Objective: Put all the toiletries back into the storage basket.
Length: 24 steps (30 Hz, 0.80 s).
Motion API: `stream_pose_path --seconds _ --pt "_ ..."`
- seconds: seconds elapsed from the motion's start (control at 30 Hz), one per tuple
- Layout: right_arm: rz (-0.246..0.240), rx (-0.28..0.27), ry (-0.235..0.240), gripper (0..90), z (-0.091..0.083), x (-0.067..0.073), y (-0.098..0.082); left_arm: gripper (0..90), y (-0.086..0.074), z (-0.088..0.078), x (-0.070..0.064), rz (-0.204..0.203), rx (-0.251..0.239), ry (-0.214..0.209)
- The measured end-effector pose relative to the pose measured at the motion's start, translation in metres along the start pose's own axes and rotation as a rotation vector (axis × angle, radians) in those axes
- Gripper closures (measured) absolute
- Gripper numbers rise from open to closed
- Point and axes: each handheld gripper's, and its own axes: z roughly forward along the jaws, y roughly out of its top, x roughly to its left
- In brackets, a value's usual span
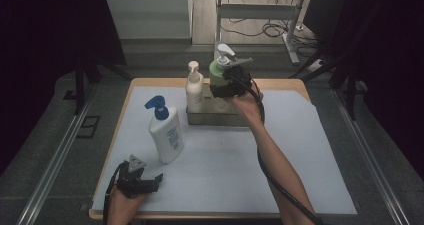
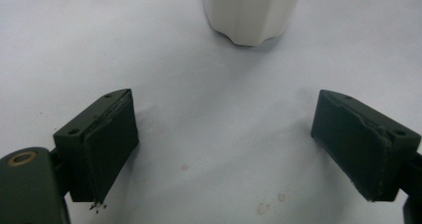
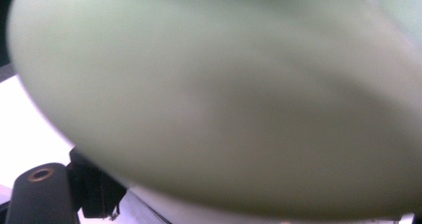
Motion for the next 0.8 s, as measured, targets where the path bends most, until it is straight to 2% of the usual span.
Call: stream_pose_path --seconds 0.1,0.4,0.8 --pt "-0.017 0.006 -0.001 12.8 0.004 0.001 -0.003 10.7 0.000 0.000 0.000 0.000 0.000 0.000" --pt "-0.017 0.023 0.013 12.8 0.014 0.003 -0.013 10.7 0.000 0.000 0.000 0.000 0.000 0.000" --pt "0.010 0.048 0.029 12.9 0.023 -0.002 -0.025 10.7 0.000 0.000 0.000 0.001 -0.001 0.001"
